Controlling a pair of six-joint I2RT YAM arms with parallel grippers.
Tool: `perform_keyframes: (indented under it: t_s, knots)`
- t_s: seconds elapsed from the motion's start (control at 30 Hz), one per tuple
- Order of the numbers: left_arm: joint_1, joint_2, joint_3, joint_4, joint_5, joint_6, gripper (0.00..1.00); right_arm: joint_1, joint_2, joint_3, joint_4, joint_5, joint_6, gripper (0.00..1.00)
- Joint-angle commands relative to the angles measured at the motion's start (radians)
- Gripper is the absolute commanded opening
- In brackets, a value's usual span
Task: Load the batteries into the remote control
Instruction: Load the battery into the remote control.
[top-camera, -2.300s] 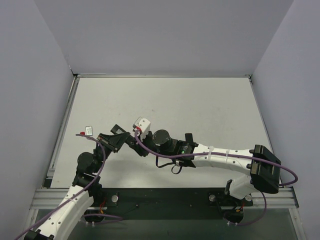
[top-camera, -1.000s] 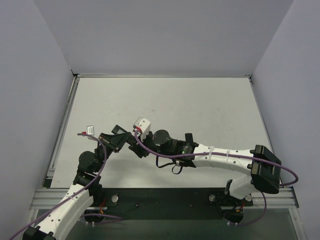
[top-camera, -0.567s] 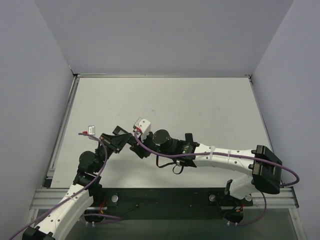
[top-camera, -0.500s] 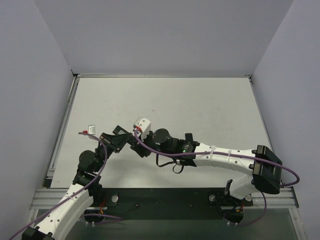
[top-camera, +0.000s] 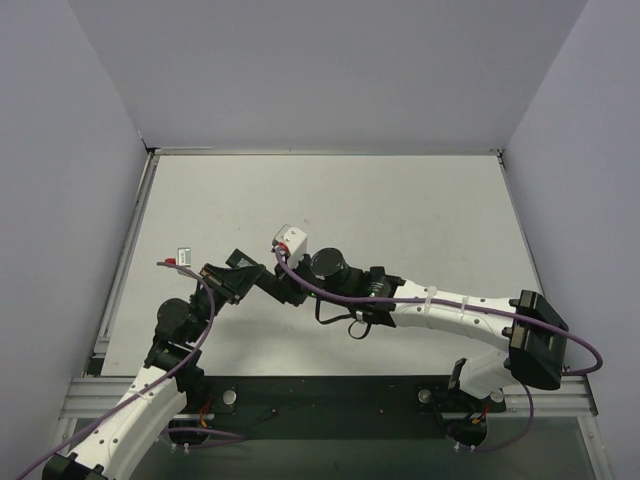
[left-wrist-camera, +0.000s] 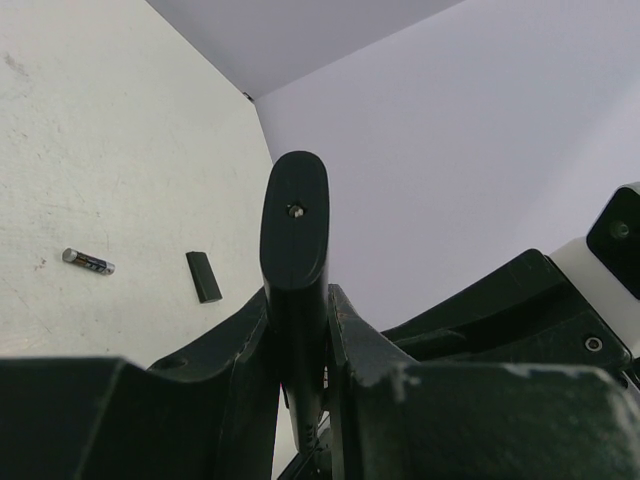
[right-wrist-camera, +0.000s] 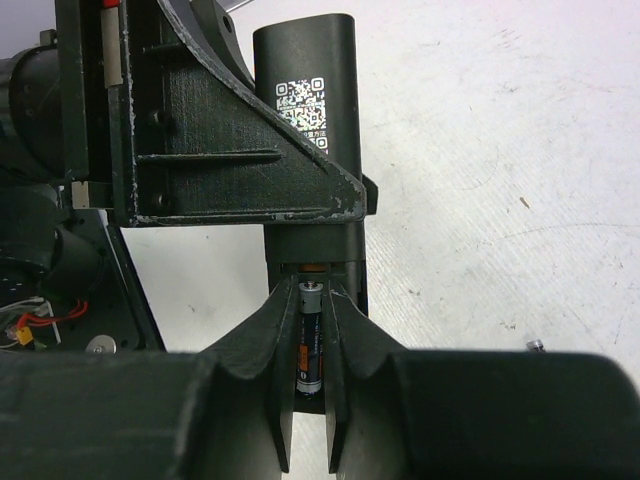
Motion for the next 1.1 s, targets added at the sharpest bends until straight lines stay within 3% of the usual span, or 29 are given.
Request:
perform_keyframes:
  t_s: [0.0, 0.4, 1.07]
  knots:
    - [-0.021, -0.016, 0.063, 0.072, 0.091, -0.022, 0.00, -0.036, -0.046, 0.005, 0.067, -0.010, 0.021, 0.00]
    - [-0.021, 0.018, 0.024, 0.158, 0.114, -0.115, 0.00, -0.048, -0.101, -0.082, 0.251, -0.071, -0.028, 0.00]
    - [-0.021, 0.003, 0.035, 0.123, 0.036, -0.169, 0.00, -0.036, -0.135, -0.135, 0.256, -0.144, -0.007, 0.00]
